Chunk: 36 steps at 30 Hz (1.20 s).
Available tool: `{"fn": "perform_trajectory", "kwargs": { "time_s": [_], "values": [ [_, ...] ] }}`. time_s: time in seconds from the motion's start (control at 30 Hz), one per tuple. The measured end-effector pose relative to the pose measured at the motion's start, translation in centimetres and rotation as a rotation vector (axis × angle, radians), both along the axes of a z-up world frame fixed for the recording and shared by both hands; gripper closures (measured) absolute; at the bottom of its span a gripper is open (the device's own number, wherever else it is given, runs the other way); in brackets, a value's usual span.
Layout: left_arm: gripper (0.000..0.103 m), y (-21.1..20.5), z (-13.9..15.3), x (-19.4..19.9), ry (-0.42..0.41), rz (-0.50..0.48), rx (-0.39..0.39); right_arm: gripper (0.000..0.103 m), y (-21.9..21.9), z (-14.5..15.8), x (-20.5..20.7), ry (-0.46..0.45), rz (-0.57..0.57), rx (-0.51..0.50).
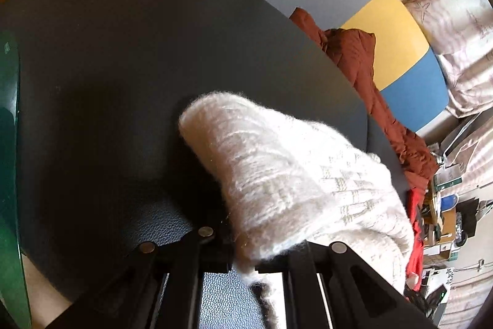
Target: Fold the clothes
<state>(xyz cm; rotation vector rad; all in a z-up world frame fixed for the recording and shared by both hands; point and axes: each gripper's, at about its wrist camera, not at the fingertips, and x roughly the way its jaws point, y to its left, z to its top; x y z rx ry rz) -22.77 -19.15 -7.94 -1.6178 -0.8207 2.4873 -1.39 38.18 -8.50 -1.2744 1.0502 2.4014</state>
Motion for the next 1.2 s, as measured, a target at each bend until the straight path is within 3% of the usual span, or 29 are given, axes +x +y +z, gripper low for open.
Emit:
{"fn": "perform_trajectory", "kwargs": {
  "time_s": [0.1,0.2,0.33,0.47,0.53,0.63,0.67,0.73,0.77,0.8,0.87,0.97,1.03,1.13,1.2],
  "values": [
    [0.096,0.2,1.3,-0.4,0.031,-0.017,-0.012,0.088,0.9,1.7,-1.0,0.051,0.041,0.047],
    [0.096,0.7,2.6,-1.1,0.079,-0.045,-0.041,0.088,2.3,8.3,-0.4,0.189,0.038,0.267],
    [0.096,2.1,2.2,-2.6,0.07,-0.078,-0.073,0.088,5.2,14.8,1.6,0.281,-0.088,0.539],
    [0.096,4.8,-0.3,-4.5,0.027,-0.125,-0.07,0.088,8.5,15.6,2.6,0.26,-0.218,0.657],
    [0.095,6.5,-1.5,-4.9,0.005,-0.154,-0.084,0.087,10.5,13.6,2.7,0.198,-0.237,0.65],
    [0.092,8.4,-2.5,-4.6,-0.009,-0.189,-0.097,0.08,12.2,8.9,2.1,0.102,-0.174,0.471],
    [0.086,8.6,-2.4,-4.1,-0.012,-0.197,-0.089,0.078,12.1,8.0,2.4,0.092,-0.164,0.438],
    [0.08,8.6,-2.1,-2.6,-0.02,-0.214,-0.063,0.064,10.5,7.6,4.1,0.127,-0.147,0.413],
    [0.079,8.4,-1.9,-1.6,-0.021,-0.219,-0.051,0.044,9.6,7.5,5.0,0.148,-0.138,0.403],
    [0.079,8.2,-1.7,-0.2,-0.014,-0.22,-0.041,0.031,8.6,7.6,6.1,0.171,-0.122,0.396],
    [0.077,7.8,-1.4,3.2,0.002,-0.223,-0.02,0.031,7.1,7.6,8.8,0.203,-0.069,0.382],
    [0.074,8.6,-1.9,8.2,-0.024,-0.263,0.085,0.031,5.0,7.2,12.1,0.19,0.059,0.381],
    [0.064,10.6,-2.7,10.7,-0.048,-0.324,0.125,0.031,3.3,6.3,12.6,0.161,0.115,0.388],
    [0.064,14.1,-4.0,14.2,-0.085,-0.428,0.171,0.029,2.4,4.8,12.3,0.14,0.142,0.354],
    [0.062,15.6,-3.8,15.9,-0.04,-0.45,0.089,0.029,1.7,3.7,12.1,0.125,0.16,0.332]
  ]
}}
